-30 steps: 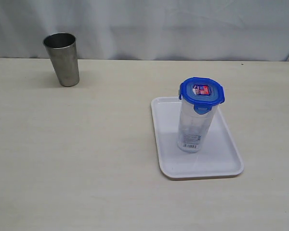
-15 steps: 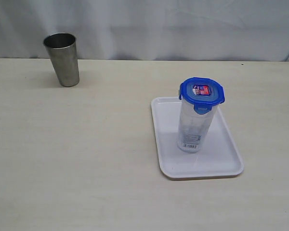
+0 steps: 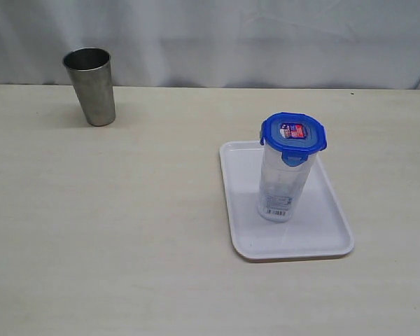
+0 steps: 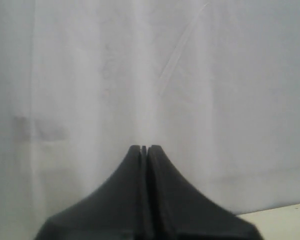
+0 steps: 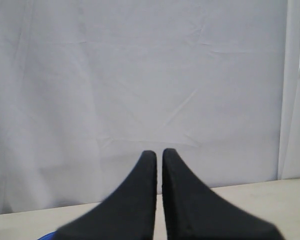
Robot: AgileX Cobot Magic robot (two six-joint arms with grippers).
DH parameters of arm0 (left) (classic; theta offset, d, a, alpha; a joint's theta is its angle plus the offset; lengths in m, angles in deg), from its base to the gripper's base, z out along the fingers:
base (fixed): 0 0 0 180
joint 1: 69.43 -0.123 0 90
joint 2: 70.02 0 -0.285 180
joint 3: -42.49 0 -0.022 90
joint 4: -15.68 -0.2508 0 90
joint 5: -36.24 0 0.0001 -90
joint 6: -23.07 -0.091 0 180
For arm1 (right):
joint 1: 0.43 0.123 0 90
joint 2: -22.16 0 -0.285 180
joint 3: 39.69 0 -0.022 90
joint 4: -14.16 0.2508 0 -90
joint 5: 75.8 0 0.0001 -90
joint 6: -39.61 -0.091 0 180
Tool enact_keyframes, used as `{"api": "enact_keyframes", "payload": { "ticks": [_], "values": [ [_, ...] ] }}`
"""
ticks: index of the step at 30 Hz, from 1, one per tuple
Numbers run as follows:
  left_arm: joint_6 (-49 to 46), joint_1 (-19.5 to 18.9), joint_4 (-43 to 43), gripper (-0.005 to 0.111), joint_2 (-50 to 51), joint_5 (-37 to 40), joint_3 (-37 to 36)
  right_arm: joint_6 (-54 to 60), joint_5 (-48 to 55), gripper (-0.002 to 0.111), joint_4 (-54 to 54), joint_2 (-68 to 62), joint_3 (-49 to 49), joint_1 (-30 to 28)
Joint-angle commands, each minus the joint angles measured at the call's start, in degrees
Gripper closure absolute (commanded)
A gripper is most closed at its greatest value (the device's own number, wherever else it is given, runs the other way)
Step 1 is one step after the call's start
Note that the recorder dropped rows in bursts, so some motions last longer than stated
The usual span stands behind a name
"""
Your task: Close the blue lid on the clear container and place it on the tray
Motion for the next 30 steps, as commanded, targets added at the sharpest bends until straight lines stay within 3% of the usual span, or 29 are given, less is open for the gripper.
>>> {"api": "enact_keyframes", "payload": {
  "ticks": [1,6,12,19,26,30],
  "values": [
    [-1.6,-7.0,1.0,0.107,-5.7,0.8,-3.2,-0.3,-0.4,0.104,0.0,0.2,0.4,0.0],
    [-1.5,-11.9,0.7,0.107,-9.5,-0.3,-7.3,-0.3,-0.4,0.104,0.0,0.2,0.4,0.0],
    [-1.2,-11.9,-0.1,0.107,-9.5,-1.6,-12.1,-0.3,-0.4,0.104,0.0,0.3,0.4,0.0],
    [10.4,-11.9,-8.3,0.107,-9.5,-3.0,-17.9,-0.3,-0.4,0.104,0.0,0.3,0.4,0.0],
    [10.4,-11.9,-7.9,0.107,-9.5,-7.7,-21.5,-0.3,-0.4,0.104,0.0,0.3,0.4,0.0],
    [10.4,-11.9,-8.0,0.107,-9.5,-5.2,-21.5,-0.3,-0.4,0.104,0.0,0.3,0.4,0.0]
  ]
}}
